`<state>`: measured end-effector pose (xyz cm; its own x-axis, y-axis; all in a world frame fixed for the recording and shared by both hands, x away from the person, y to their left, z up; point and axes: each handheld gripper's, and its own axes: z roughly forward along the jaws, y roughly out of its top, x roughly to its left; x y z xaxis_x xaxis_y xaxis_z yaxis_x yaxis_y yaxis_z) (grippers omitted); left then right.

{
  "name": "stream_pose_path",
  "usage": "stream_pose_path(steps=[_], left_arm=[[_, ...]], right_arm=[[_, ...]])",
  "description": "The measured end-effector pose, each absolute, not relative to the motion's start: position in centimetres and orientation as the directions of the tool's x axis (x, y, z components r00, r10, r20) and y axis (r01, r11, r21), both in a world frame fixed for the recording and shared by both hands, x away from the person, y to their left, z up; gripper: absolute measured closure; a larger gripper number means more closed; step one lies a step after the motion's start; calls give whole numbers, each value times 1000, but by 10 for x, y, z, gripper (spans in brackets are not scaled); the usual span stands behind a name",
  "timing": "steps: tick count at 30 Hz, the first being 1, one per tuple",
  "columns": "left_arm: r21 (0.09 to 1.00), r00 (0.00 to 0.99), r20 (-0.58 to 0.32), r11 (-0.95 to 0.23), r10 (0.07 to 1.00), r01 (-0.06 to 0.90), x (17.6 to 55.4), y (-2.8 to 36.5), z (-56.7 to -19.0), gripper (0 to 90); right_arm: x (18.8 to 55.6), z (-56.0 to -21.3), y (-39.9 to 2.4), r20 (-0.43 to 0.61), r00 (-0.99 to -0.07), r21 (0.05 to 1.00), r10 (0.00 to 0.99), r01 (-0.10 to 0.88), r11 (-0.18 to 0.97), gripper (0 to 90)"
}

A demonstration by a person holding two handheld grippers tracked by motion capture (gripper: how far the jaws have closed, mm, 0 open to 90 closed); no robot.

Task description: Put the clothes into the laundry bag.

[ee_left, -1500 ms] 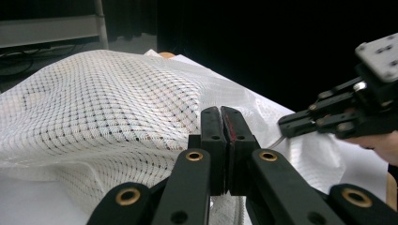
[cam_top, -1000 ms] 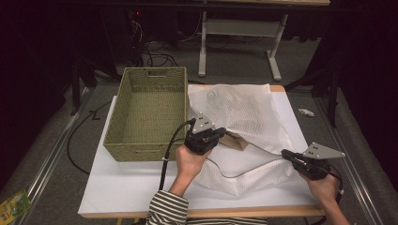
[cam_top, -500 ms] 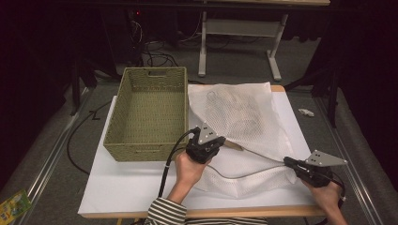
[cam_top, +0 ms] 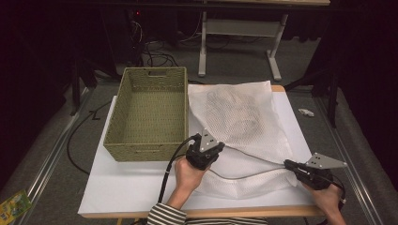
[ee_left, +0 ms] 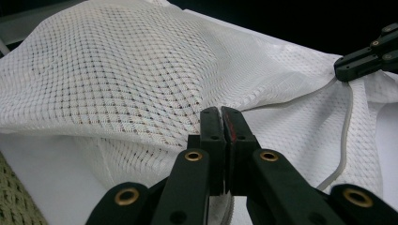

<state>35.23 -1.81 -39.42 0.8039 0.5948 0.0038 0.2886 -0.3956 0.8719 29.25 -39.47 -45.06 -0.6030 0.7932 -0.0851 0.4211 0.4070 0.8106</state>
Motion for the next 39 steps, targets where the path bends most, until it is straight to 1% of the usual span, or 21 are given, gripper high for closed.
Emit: stream_pose_path(steps=[19, 28, 39], left_arm=[[853, 793, 14, -421, 609, 308, 345, -19, -420, 876], [846, 791, 2, -423, 612, 325, 345, -19, -432, 871], [818, 788, 16, -461, 616, 343, 346, -24, -446, 869]], right_arm=[[292, -461, -398, -59, -596, 793, 801, 460, 401, 842], [292, -466, -401, -54, -598, 784, 800, 471, 405, 837], [292, -470, -401, -45, -597, 775, 801, 485, 405, 830]])
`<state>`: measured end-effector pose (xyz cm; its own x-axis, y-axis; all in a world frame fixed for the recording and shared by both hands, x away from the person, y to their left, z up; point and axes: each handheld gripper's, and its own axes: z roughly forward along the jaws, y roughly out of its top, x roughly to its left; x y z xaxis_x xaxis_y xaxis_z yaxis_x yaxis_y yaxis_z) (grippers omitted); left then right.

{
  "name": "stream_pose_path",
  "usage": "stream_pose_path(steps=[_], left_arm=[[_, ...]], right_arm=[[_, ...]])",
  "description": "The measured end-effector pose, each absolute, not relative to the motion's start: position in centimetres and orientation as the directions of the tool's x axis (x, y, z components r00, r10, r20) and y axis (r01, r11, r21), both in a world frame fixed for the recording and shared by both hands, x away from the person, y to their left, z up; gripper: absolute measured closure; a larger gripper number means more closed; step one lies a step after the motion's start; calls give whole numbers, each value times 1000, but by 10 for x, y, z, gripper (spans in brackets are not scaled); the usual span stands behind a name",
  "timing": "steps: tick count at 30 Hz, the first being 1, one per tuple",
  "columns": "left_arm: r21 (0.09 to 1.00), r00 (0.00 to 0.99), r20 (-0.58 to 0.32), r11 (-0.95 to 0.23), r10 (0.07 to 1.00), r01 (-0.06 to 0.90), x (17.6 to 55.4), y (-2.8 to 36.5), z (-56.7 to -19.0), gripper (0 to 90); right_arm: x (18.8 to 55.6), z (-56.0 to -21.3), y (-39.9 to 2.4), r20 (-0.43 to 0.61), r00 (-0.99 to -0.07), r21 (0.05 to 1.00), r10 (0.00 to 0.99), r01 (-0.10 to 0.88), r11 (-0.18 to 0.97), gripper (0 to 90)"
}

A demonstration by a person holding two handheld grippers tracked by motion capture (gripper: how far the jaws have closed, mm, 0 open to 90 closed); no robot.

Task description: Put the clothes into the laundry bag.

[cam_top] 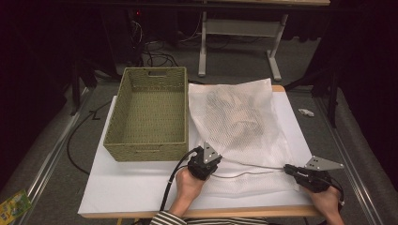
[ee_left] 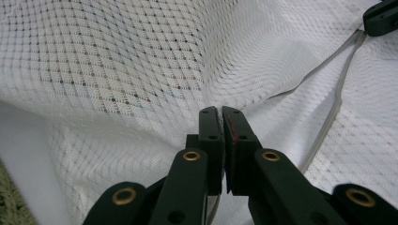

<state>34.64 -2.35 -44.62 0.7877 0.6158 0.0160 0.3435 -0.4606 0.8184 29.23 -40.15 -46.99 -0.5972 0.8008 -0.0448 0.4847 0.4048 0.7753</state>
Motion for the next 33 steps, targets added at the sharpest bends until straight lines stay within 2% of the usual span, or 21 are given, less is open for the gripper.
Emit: stream_pose_path(steps=[10, 15, 29, 33], left_arm=[[805, 787, 4, -469, 617, 363, 348, -24, -456, 865], [810, 788, 3, -463, 616, 359, 347, -24, -456, 835], [862, 781, -14, -387, 625, 326, 340, -17, -441, 588], [872, 771, -10, -372, 637, 319, 340, -17, -437, 549]], right_arm=[[292, -471, -402, -31, -592, 772, 806, 497, 395, 811], [292, -471, -402, -30, -588, 776, 808, 496, 390, 765], [288, -462, -406, -13, -560, 820, 829, 468, 329, 619], [288, -460, -405, -2, -552, 827, 834, 468, 311, 594]])
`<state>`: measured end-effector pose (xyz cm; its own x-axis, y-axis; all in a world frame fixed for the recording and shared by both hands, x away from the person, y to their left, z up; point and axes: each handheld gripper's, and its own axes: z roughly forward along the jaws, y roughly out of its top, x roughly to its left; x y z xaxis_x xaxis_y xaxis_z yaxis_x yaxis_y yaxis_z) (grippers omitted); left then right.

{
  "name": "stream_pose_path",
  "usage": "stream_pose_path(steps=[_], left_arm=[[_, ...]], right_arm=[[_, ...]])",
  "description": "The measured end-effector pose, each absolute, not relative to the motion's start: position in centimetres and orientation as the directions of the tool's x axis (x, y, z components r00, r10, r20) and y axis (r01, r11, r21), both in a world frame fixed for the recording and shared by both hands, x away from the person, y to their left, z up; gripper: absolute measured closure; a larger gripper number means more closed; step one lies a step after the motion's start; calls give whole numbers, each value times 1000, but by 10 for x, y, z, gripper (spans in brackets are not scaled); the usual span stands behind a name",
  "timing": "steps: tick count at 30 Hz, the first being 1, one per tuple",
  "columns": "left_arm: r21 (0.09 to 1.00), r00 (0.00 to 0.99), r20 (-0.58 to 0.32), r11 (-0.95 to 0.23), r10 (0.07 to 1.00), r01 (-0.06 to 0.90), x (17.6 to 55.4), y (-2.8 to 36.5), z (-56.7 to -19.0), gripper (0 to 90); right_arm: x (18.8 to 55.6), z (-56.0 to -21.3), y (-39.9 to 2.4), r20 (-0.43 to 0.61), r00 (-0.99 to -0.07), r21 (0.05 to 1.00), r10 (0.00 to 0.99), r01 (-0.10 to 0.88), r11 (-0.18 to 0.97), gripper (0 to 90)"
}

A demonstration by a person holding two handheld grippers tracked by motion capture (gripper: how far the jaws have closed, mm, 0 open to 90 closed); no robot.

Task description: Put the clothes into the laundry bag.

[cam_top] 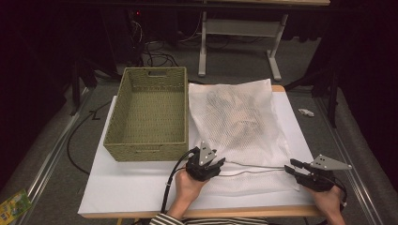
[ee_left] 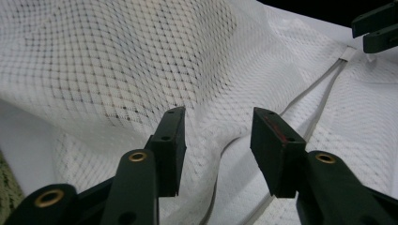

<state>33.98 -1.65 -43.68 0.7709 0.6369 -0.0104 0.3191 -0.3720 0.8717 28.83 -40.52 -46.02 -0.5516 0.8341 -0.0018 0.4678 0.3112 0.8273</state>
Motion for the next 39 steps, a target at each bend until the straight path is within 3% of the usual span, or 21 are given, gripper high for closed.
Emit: stream_pose_path(steps=[7, 39], left_arm=[[885, 766, -5, -354, 643, 303, 345, -20, -426, 495], [877, 764, -18, -357, 645, 321, 373, -54, -423, 475]], right_arm=[[296, -453, -399, -4, -545, 842, 839, 450, 297, 549], [337, -446, -378, 51, -533, 837, 845, 484, 255, 556]])
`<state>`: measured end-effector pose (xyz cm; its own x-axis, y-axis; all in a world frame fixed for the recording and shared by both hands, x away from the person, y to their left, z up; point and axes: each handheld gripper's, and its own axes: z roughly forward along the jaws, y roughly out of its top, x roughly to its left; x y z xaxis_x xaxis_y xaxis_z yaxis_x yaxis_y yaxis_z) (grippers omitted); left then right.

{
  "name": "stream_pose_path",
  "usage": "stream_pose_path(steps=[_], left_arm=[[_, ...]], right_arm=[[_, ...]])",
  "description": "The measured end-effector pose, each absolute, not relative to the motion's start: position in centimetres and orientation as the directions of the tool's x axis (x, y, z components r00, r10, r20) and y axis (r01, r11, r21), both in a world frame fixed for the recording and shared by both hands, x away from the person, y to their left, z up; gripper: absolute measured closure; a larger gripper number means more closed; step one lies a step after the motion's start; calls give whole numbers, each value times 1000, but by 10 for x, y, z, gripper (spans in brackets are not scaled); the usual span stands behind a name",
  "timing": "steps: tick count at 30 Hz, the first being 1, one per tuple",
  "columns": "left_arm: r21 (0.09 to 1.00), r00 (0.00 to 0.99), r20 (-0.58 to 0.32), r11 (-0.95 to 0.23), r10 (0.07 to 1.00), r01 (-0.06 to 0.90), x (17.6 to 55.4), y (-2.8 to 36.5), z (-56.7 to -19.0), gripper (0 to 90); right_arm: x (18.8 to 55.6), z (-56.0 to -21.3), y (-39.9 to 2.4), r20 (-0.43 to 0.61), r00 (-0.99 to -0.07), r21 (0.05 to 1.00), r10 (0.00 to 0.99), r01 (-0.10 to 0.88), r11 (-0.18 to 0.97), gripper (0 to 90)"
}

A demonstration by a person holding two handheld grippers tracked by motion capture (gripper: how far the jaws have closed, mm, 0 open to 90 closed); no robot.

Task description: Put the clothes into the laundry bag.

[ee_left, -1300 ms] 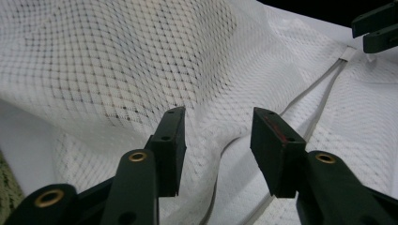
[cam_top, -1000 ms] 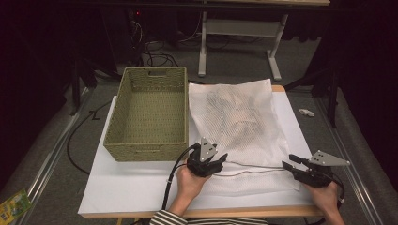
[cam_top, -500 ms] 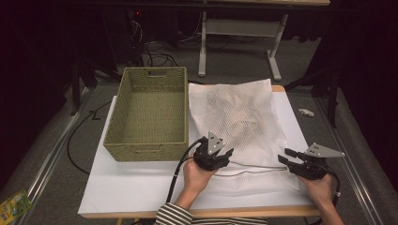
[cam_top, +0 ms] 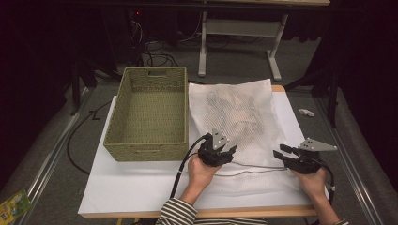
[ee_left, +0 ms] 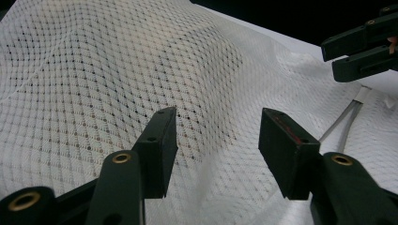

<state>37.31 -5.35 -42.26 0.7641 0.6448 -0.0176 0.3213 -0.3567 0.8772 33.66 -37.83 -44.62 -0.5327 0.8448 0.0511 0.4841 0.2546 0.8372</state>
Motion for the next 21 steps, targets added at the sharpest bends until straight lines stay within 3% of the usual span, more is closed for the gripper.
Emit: stream_pose_path(steps=[21], left_arm=[[862, 725, -50, -337, 687, 379, 392, -59, -441, 468]], right_arm=[[360, -463, -377, 72, -491, 812, 868, 534, 235, 558]])
